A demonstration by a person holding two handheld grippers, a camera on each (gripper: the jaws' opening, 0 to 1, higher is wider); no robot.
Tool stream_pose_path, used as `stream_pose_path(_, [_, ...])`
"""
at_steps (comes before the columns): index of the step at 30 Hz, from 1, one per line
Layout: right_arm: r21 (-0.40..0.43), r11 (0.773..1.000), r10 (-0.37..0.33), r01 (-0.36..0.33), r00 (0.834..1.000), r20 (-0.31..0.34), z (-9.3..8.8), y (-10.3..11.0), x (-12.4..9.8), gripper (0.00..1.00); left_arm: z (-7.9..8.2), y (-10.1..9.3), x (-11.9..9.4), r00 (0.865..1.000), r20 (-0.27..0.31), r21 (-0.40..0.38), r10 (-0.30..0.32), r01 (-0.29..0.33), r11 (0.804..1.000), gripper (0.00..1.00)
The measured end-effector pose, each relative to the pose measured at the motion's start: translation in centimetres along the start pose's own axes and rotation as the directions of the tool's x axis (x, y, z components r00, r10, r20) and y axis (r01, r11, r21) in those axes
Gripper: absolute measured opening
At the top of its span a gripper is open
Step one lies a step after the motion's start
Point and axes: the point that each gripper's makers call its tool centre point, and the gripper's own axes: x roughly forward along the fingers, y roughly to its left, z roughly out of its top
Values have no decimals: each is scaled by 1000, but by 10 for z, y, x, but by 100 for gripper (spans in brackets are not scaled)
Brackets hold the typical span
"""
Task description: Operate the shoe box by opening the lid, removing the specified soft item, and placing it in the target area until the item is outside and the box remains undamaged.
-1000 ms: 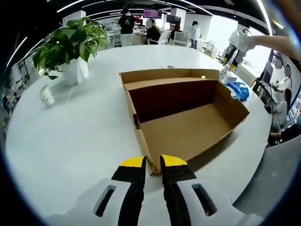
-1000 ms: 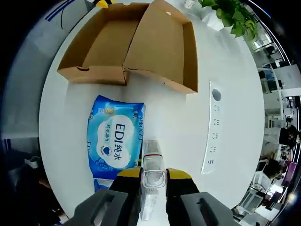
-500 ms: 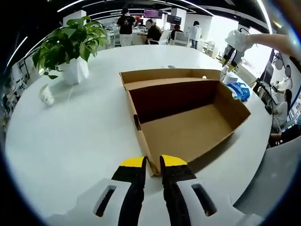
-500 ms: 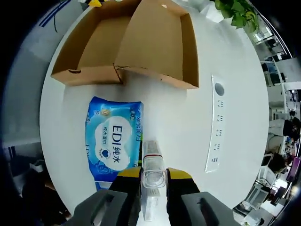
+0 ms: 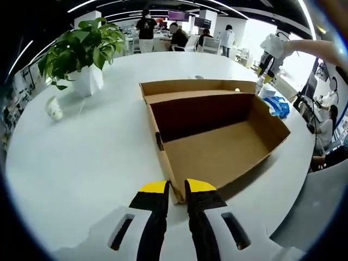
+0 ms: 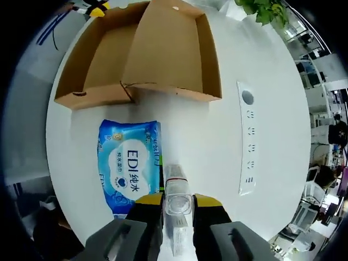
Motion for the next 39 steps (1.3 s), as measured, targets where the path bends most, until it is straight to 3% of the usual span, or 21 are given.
stream_pose_path(15, [23, 999, -25, 24, 998, 52, 4, -8, -8, 29, 1, 0, 0, 999, -18, -23, 30, -31, 999, 7])
stream_pose_path(23, [158, 987, -47, 15, 978, 202, 34, -17, -21, 30, -1, -1, 0, 999, -16, -32, 39, -39, 999, 6])
stream_pose_path(30, [299, 954, -83, -12, 950, 301, 65, -21, -22, 29, -1, 1, 0, 999, -23, -43, 47, -48, 998, 5])
stream_pose_path(39, [499, 863, -148, -75, 908, 392, 105, -20, -5, 26, -1, 3, 1, 998, -26, -38, 57, -58, 998, 4])
